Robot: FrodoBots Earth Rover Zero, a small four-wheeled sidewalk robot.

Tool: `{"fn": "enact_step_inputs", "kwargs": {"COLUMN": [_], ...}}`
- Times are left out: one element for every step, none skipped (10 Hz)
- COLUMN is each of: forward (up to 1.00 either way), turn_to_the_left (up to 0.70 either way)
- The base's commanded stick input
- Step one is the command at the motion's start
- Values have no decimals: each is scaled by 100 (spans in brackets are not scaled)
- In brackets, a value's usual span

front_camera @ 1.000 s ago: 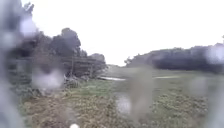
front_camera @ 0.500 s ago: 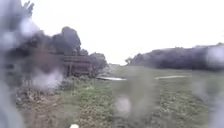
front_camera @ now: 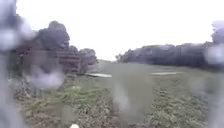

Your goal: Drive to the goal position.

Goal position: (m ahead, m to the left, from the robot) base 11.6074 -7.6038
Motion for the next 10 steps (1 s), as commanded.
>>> {"fn": "enact_step_inputs", "kwargs": {"forward": [85,85,85,85,85,85,85,85,85,85], "turn_to_the_left": [0,0,0,0,0,0,0,0,0,0]}}
